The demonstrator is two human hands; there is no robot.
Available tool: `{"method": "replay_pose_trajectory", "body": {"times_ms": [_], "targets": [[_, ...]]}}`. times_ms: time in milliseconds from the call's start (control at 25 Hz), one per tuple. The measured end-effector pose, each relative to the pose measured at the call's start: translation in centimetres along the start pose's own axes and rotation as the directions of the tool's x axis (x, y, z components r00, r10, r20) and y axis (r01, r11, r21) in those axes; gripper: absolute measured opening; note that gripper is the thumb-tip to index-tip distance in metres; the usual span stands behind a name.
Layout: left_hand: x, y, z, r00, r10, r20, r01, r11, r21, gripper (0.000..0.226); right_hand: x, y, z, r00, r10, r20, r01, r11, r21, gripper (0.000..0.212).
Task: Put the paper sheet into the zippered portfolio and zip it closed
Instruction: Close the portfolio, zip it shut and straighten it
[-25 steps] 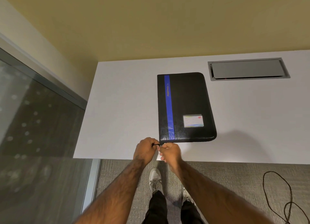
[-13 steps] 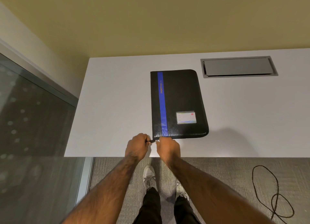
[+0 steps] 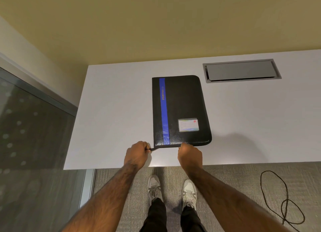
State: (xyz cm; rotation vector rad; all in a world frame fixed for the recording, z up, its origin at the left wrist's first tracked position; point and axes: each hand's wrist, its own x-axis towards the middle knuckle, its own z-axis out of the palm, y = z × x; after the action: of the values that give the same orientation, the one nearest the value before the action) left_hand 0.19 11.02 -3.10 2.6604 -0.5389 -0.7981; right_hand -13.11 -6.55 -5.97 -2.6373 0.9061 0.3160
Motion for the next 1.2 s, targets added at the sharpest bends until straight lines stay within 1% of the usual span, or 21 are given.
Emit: {"method": "replay_pose_trajectory", "body": {"times_ms": [80,200,320,480,560,680,760,840,880,960,1000,1080,1120,1200], "targets": [[0.1,-0.2,-0.1,1.000,0.003,0.007,-0.003,1.000,0.016,0.017,-0.2,1.8,-0.6,0.999,0.018,-0.033,-0.017,1.000,0.017,0.019],[0.3,-0.1,-0.1,1.000,0.002,0.007,-0.002,0.999,0.032,0.020,-0.2,3.9,-1.5,0.995,0.087,-0.045,-0.084,0.994,0.065,0.017],[0.3,0.2,0.0,1.000,-0.018,0.011,0.018,0.999,0.040,0.016,-0.1,5.5,-1.7,0.993,0.108,-0.046,-0.106,0.993,0.053,0.016],[0.5,0.1,-0.4,0.998,-0.060,0.011,0.059,0.996,0.065,0.014,0.4,8.5,-2.3,0.970,0.235,-0.067,-0.229,0.970,0.088,0.018],[0.5,0.2,-0.4,0.998,-0.056,0.005,0.055,0.995,0.082,0.015,0.7,10.0,-2.8,0.970,0.232,-0.074,-0.225,0.970,0.091,0.016],[0.9,0.3,-0.7,1.000,0.001,0.017,-0.004,0.980,0.197,0.014,1.7,11.8,-3.7,0.988,0.145,-0.053,-0.141,0.988,0.058,0.014],[1.1,0.4,-1.3,0.999,0.044,0.023,-0.049,0.949,0.311,0.015,2.6,13.2,-4.2,0.999,0.009,-0.043,-0.009,1.000,0.000,0.014],[1.1,0.5,-1.6,0.984,0.169,-0.063,-0.123,0.884,0.451,0.014,3.2,14.0,-4.2,0.986,-0.163,-0.043,0.158,0.982,-0.101,0.011],[1.0,1.0,-1.4,0.964,0.246,-0.106,-0.160,0.847,0.506,0.015,3.3,14.2,-4.1,0.975,-0.217,-0.052,0.208,0.969,-0.129,0.009],[0.6,3.4,-0.5,0.901,0.408,-0.150,-0.265,0.788,0.556,0.028,3.6,14.5,-4.2,0.967,-0.250,-0.050,0.242,0.962,-0.123,0.008],[0.4,5.2,0.4,0.863,0.492,-0.113,-0.354,0.749,0.560,0.032,3.6,14.6,-4.1,0.967,-0.251,-0.040,0.246,0.964,-0.106,0.009],[0.4,9.7,2.7,0.793,0.608,0.026,-0.522,0.657,0.544,0.034,3.6,14.7,-3.8,0.960,-0.275,-0.055,0.269,0.958,-0.099,0.007],[0.4,12.0,4.0,0.769,0.634,0.087,-0.571,0.619,0.540,0.035,3.6,14.9,-3.7,0.954,-0.292,-0.072,0.284,0.953,-0.101,0.007],[0.9,15.9,6.2,0.758,0.629,0.171,-0.599,0.569,0.563,0.036,3.8,14.9,-3.7,0.942,-0.324,-0.085,0.317,0.944,-0.090,0.017]]}}
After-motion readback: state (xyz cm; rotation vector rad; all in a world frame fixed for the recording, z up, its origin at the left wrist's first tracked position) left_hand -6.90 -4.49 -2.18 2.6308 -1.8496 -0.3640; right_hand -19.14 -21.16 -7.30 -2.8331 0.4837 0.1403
